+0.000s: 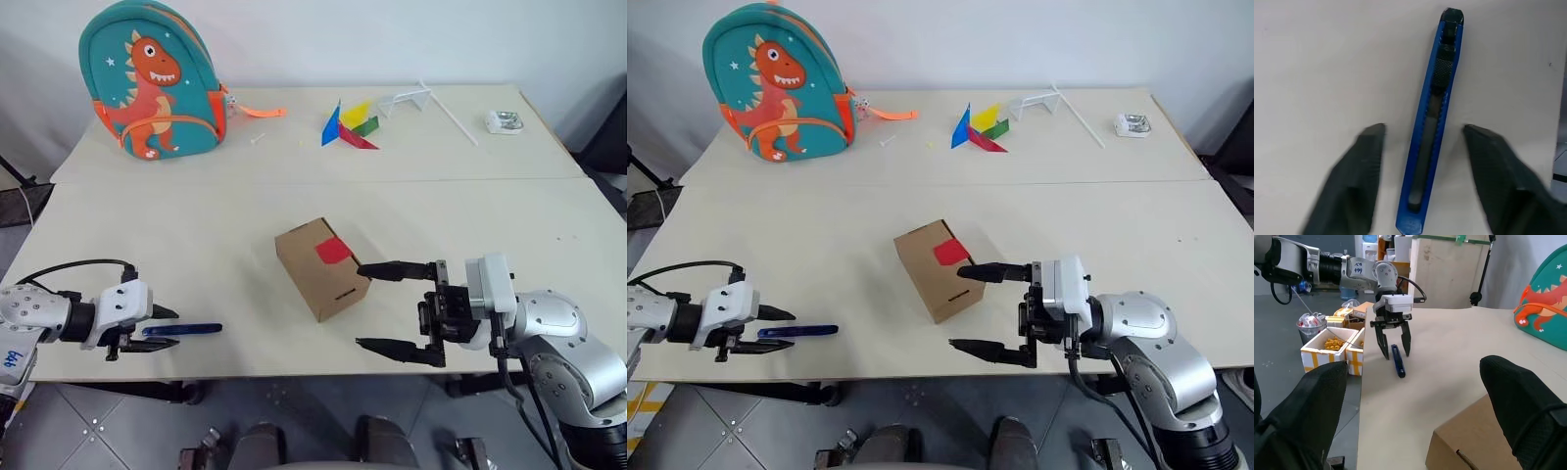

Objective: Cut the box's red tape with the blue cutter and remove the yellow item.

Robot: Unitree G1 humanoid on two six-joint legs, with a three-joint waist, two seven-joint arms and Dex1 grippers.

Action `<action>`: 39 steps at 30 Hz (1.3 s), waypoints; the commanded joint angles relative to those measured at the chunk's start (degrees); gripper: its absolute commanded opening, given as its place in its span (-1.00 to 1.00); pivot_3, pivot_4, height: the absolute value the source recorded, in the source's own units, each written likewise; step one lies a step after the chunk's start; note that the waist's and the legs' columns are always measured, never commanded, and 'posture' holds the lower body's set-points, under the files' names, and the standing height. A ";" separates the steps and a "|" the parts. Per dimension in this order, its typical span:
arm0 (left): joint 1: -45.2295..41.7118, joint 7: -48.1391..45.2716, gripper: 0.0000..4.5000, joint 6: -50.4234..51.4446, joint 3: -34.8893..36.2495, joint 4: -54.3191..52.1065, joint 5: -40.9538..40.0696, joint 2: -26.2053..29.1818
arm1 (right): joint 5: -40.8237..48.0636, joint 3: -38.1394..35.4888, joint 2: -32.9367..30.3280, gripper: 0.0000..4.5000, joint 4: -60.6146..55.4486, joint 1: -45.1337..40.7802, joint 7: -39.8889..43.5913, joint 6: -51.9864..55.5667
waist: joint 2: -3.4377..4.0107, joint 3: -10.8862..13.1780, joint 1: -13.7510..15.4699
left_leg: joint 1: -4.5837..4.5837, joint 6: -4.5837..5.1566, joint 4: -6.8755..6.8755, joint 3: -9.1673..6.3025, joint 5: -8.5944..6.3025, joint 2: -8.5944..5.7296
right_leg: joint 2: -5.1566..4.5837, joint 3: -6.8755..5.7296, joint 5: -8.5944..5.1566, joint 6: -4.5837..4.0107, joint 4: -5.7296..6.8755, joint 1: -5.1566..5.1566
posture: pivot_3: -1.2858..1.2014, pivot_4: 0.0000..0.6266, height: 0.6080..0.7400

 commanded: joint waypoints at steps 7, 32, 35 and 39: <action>0.25 -0.57 -0.65 1.23 -4.02 3.14 4.18 1.08 | 1.26 -1.17 -0.66 1.00 -1.18 -1.11 -0.59 0.10 | 0.16 -0.09 -0.01 | 0.00 0.00 0.01 0.03 0.00 0.00 | 0.00 0.02 0.00 0.00 -0.02 0.00 | 0.03 -0.52 1.00; -17.38 5.15 -0.80 29.85 -20.92 -37.54 2.61 -9.12 | 10.37 -19.28 -15.00 1.00 -8.15 13.93 -6.65 17.09 | -0.34 0.16 1.92 | -0.26 0.06 0.14 0.03 -0.12 -0.01 | 0.00 -0.02 0.02 0.05 -0.24 -0.02 | 0.03 -0.52 1.00; -20.96 7.22 -0.80 36.57 -29.03 -39.71 9.03 -11.16 | 8.40 -22.03 -16.04 1.00 -8.82 19.37 -5.30 16.36 | -0.46 0.22 1.56 | -0.27 0.06 0.14 0.05 -0.12 -0.01 | 0.01 -0.03 0.03 0.05 -0.32 0.00 | 0.03 -0.52 1.00; -25.93 8.64 -0.80 40.00 -36.81 -38.82 12.36 -17.41 | 4.89 -21.73 -16.63 0.60 -9.80 23.88 -6.10 16.13 | -0.56 0.28 1.65 | -0.23 0.12 0.30 0.11 -0.13 -0.01 | 0.02 0.06 0.03 0.05 -0.32 0.06 | 0.03 -0.52 1.00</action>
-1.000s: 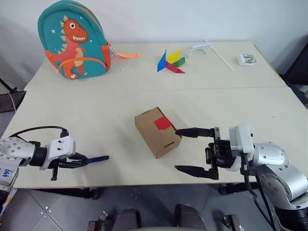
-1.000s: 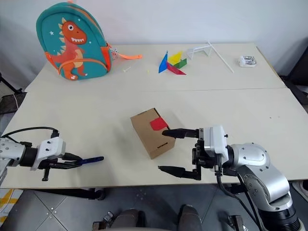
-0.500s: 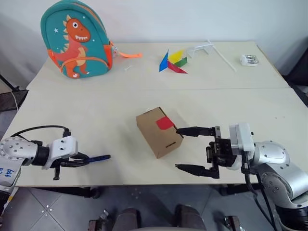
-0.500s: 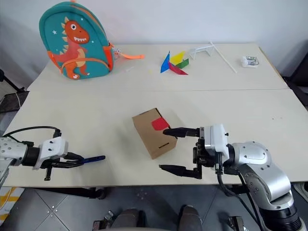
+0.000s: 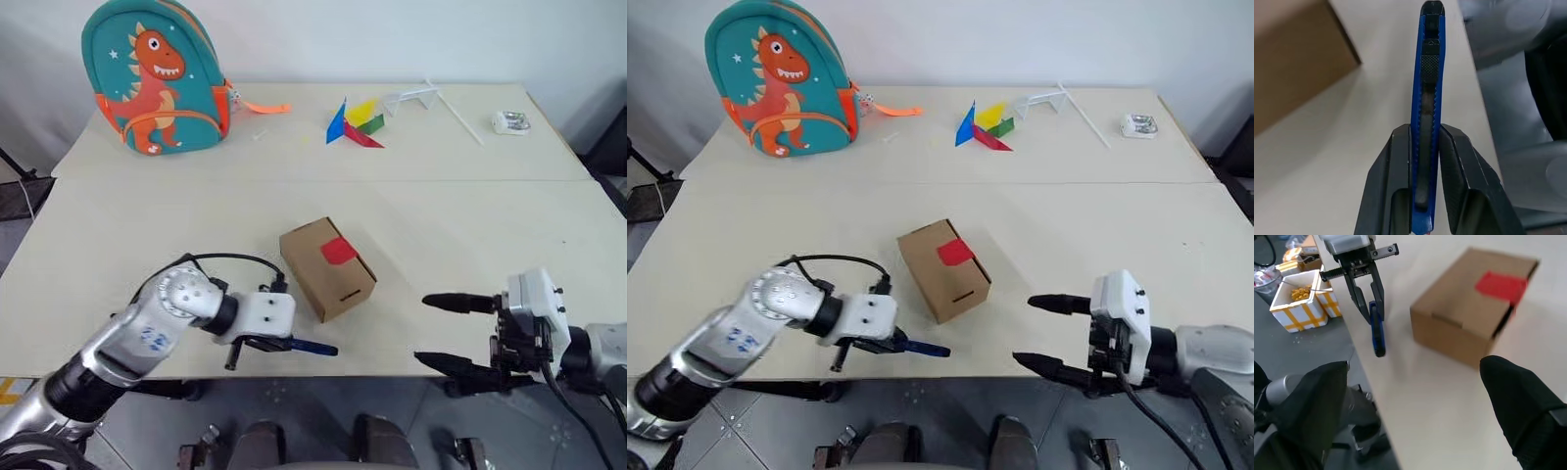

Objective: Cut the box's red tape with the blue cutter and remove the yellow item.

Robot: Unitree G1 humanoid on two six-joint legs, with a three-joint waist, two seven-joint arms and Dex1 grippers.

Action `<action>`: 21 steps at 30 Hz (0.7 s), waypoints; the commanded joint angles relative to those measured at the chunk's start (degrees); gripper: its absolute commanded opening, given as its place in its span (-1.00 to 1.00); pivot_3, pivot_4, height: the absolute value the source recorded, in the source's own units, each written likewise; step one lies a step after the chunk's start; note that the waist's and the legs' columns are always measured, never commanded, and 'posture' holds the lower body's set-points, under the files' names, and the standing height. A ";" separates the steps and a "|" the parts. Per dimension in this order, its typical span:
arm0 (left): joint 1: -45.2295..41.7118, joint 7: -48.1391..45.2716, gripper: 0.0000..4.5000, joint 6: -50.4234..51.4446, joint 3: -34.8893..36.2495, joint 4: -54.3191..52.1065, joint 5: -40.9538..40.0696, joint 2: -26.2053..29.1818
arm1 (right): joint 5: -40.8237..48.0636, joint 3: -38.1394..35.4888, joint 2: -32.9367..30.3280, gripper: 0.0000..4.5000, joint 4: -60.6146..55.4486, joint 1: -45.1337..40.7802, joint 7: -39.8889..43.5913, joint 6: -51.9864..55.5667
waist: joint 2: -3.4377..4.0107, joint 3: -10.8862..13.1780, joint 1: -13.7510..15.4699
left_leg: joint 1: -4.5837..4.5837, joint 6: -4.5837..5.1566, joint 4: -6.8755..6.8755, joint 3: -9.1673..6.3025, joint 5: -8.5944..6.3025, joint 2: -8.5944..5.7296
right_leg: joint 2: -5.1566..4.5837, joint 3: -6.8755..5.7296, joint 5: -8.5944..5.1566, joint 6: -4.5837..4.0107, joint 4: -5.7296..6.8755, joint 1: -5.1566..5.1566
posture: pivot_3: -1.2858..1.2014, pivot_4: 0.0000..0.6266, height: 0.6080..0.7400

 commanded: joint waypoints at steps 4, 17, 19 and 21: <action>-6.84 5.08 -0.80 10.35 -8.20 0.75 6.18 -7.75 | -5.93 2.71 -1.23 -0.04 -3.60 0.76 -1.69 -1.54 | -0.06 0.03 0.30 | -0.09 0.14 0.34 -0.03 -0.10 0.00 | -0.01 0.03 0.05 0.04 0.02 0.06 | 0.03 -0.52 1.00; -10.37 8.33 -0.80 23.42 -15.93 -2.23 9.21 -10.47 | -10.49 21.38 0.31 -0.99 -3.46 -13.58 -10.59 8.30 | -0.05 0.03 0.79 | -0.16 0.27 0.75 -0.10 -0.22 0.00 | -0.02 0.04 0.10 0.07 0.07 0.14 | 0.03 -0.52 1.00; -11.11 8.71 -0.80 25.44 -16.72 -2.14 9.33 -10.47 | -11.29 23.46 0.73 -0.99 -2.33 -15.85 -11.32 9.48 | -0.05 0.03 1.06 | -0.15 0.28 0.78 -0.09 -0.22 -0.01 | -0.02 0.05 0.13 0.06 0.05 0.16 | 0.03 -0.52 1.00; -11.79 8.68 -0.80 27.20 -16.66 -2.04 8.25 -11.11 | -12.40 25.89 1.60 -0.99 -0.51 -18.50 -12.11 10.35 | -0.06 0.03 1.20 | -0.16 0.29 0.77 -0.10 -0.23 0.00 | -0.02 0.05 0.13 0.06 0.04 0.15 | 0.03 -0.52 1.00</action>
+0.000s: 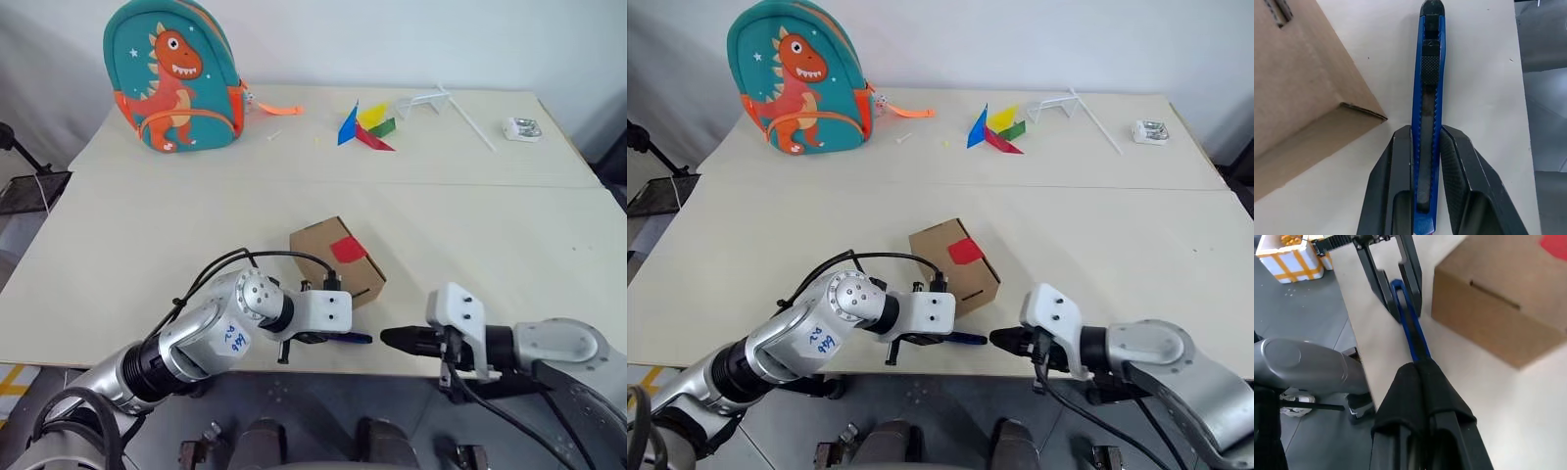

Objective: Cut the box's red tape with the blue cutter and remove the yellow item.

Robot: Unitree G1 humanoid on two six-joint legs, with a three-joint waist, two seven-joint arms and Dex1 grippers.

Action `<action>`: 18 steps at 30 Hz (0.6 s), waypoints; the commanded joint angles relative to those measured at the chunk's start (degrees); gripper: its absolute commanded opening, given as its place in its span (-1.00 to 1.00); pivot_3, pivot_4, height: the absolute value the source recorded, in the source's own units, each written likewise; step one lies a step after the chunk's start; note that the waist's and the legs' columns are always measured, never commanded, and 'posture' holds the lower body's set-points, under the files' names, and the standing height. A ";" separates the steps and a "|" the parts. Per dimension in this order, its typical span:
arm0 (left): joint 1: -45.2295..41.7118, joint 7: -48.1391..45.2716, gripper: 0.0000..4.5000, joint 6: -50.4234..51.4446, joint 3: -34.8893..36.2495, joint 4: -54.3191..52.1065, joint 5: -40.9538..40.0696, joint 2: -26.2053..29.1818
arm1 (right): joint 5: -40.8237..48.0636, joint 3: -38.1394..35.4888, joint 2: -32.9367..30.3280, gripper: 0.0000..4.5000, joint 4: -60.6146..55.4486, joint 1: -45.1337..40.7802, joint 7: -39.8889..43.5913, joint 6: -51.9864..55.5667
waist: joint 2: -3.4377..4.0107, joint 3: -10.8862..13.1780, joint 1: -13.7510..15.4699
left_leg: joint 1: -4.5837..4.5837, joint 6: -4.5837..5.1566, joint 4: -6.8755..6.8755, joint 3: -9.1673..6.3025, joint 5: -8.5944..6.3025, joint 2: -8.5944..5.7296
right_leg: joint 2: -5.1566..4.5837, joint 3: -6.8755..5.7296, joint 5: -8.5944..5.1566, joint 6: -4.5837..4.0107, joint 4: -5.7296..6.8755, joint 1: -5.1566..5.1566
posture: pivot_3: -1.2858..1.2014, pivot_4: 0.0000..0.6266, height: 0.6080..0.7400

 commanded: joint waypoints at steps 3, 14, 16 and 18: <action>-0.44 0.10 -0.80 4.70 -3.00 0.68 -1.79 0.69 | -1.73 4.66 2.64 -0.99 2.73 -5.20 -1.95 3.01 | 0.00 0.00 0.05 | 0.00 0.00 0.00 0.01 0.00 0.00 | 0.00 0.00 0.00 0.00 0.01 -0.02 | 0.03 -0.52 1.00; -1.11 2.14 -0.80 6.62 -4.53 -0.30 -3.70 1.56 | -7.46 12.51 5.70 -0.99 5.82 -9.05 -1.54 1.74 | 0.01 0.00 0.01 | -0.01 0.00 0.00 0.01 0.00 0.00 | 0.00 0.00 0.00 0.00 0.03 -0.03 | 0.03 -0.52 1.00; -1.22 2.47 -0.80 6.87 -4.56 -0.20 -3.90 1.77 | -8.11 13.27 6.52 -0.99 6.36 -9.41 -1.75 1.86 | 0.01 0.00 0.02 | -0.01 0.00 0.00 0.01 0.00 0.00 | 0.00 0.00 0.00 0.00 0.03 -0.04 | 0.03 -0.52 1.00; -1.29 2.77 -0.80 7.38 -4.49 -0.44 -4.28 1.78 | -8.85 14.48 7.74 -0.99 7.28 -9.80 -2.03 2.15 | 0.00 -0.01 -0.07 | -0.01 0.00 0.00 0.02 0.00 0.00 | 0.00 0.01 0.00 0.00 0.03 -0.04 | 0.03 -0.52 1.00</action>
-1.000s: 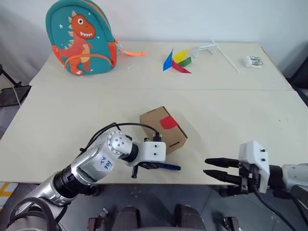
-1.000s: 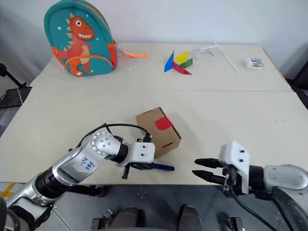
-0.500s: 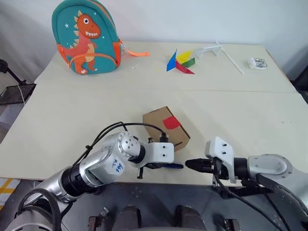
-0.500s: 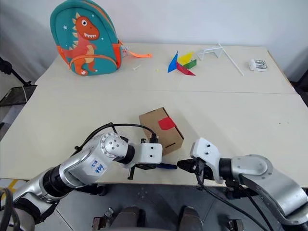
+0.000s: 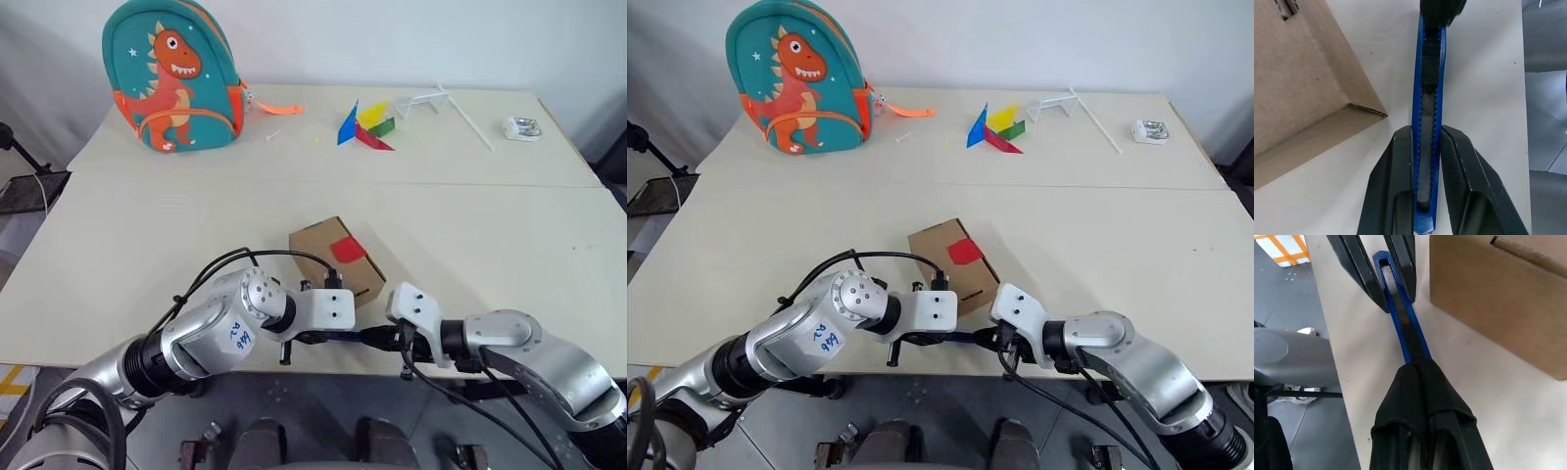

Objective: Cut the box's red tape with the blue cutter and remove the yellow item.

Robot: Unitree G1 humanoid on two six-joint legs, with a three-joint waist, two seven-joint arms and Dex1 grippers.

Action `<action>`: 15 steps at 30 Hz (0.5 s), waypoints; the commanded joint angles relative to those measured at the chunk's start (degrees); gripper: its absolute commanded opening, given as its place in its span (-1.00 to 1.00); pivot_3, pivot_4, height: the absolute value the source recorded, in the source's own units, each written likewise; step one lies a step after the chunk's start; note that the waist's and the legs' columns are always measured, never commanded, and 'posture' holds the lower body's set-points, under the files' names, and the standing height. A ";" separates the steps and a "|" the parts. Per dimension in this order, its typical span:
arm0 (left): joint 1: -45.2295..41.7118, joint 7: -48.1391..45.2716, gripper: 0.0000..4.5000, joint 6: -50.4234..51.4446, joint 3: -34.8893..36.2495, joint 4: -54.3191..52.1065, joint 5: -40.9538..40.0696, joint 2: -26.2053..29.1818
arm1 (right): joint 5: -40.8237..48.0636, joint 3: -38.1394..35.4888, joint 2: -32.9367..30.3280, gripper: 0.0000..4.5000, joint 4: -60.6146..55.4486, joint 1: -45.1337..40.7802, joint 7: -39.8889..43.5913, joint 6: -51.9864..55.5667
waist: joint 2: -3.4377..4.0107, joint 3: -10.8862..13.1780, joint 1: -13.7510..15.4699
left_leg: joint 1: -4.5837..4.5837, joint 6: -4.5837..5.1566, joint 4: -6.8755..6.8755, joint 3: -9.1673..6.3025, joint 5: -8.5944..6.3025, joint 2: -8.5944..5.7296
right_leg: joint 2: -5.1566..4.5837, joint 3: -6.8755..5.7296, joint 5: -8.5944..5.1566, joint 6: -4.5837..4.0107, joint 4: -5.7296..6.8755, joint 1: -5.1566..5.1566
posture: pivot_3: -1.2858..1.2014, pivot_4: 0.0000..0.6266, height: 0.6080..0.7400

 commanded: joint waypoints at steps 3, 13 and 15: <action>0.61 0.75 -0.80 2.11 -2.67 1.05 -1.37 1.30 | -0.36 1.02 3.25 -0.99 1.25 -1.02 -0.50 0.84 | 0.00 -0.01 -0.13 | 0.00 0.00 0.00 0.00 0.00 0.00 | 0.00 0.00 0.00 0.00 0.01 0.00 | 0.03 -0.52 1.00; -0.10 1.87 -0.80 2.04 -3.02 1.79 -2.43 1.36 | -0.76 4.95 5.94 -0.99 2.21 -4.39 1.04 4.24 | -0.01 -0.01 -0.58 | 0.01 0.00 0.00 0.00 0.00 0.00 | 0.00 0.00 0.00 0.00 0.02 0.00 | 0.03 -0.52 1.00; -0.10 2.05 -0.80 2.09 -2.86 1.82 -2.73 1.42 | -0.74 5.58 6.59 -0.99 2.36 -4.88 1.03 4.76 | -0.01 -0.01 -0.61 | 0.00 0.00 0.00 0.00 0.00 0.00 | 0.00 0.00 0.00 0.00 0.03 0.00 | 0.03 -0.52 1.00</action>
